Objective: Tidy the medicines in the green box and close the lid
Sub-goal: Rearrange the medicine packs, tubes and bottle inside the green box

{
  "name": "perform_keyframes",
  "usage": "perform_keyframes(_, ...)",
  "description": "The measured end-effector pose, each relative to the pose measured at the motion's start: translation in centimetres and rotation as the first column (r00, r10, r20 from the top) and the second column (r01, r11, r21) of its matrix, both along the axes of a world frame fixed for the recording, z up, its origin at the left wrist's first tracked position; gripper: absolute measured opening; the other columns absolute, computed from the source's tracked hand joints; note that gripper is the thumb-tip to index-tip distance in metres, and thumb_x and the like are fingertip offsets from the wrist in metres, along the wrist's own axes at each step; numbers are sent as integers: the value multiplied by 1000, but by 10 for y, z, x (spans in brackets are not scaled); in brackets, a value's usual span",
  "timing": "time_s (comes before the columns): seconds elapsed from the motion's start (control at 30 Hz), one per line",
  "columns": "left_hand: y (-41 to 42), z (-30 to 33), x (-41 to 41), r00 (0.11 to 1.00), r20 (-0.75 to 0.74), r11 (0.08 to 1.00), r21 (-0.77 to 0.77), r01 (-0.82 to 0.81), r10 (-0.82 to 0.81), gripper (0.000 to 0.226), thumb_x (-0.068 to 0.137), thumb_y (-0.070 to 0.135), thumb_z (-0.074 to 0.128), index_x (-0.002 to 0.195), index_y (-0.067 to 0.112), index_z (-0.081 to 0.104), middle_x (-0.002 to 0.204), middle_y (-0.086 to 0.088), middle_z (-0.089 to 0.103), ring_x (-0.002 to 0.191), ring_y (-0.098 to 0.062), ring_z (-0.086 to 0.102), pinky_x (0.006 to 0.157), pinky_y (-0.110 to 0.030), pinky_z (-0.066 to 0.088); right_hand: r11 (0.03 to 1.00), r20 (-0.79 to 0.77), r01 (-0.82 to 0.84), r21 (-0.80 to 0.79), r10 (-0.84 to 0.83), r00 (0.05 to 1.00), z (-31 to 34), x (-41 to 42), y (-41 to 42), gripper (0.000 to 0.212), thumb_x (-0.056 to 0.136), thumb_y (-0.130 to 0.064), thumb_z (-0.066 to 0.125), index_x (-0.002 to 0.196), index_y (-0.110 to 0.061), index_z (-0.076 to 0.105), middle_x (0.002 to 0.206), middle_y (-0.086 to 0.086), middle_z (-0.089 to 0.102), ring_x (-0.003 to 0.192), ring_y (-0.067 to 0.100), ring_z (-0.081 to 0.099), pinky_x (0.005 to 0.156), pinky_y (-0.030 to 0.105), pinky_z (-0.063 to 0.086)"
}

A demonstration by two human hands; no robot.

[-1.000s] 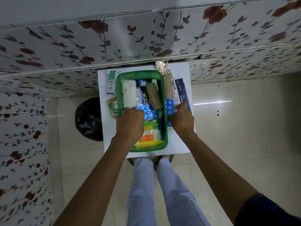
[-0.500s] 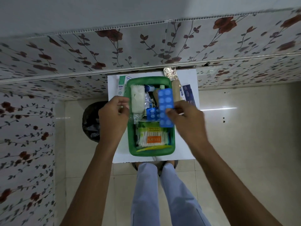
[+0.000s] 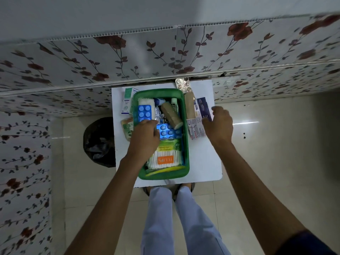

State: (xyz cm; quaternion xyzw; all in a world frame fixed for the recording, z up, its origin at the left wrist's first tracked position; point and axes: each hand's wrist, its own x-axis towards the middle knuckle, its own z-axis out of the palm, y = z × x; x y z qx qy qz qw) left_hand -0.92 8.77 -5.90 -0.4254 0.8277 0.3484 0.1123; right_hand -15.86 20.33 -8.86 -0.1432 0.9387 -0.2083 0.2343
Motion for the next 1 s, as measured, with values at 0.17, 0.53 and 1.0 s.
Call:
perform_keyframes(0.17, 2, -1, -4, 1000, -20, 1000, 7, 1, -1, 36, 90, 6, 45, 125, 4, 54, 123, -23, 58, 109, -35, 57, 94, -42, 46, 996, 95, -48, 81, 40, 995, -25, -4, -6, 59, 74, -29, 72, 119, -3, 44, 118, 21, 54, 108, 37, 52, 89, 46, 46)
perform_keyframes(0.53, -3, 13, -10, 940, -245, 971, 53, -233, 238, 25, 91, 10, 49, 111, 11, 63, 109, -7, 67, 88, -11, 56, 65, -13, 41, 987, 222, -109, 118, 81, 972, -5, -22, 9, 25, 90, -16, 47, 108, 0, 52, 107, 23, 64, 90, 37, 62, 73, 40, 53)
perform_keyframes(1.0, -8, 27, -7, 728, -299, 750, 506, -426, 617, 13, 91, 22, 54, 99, 19, 64, 89, 0, 68, 84, -16, 66, 75, -32, 57, 920, 176, -33, -390, 110, 978, 91, 26, -17, 31, 92, -8, 44, 121, -16, 50, 101, 0, 62, 87, 15, 58, 69, 25, 52)
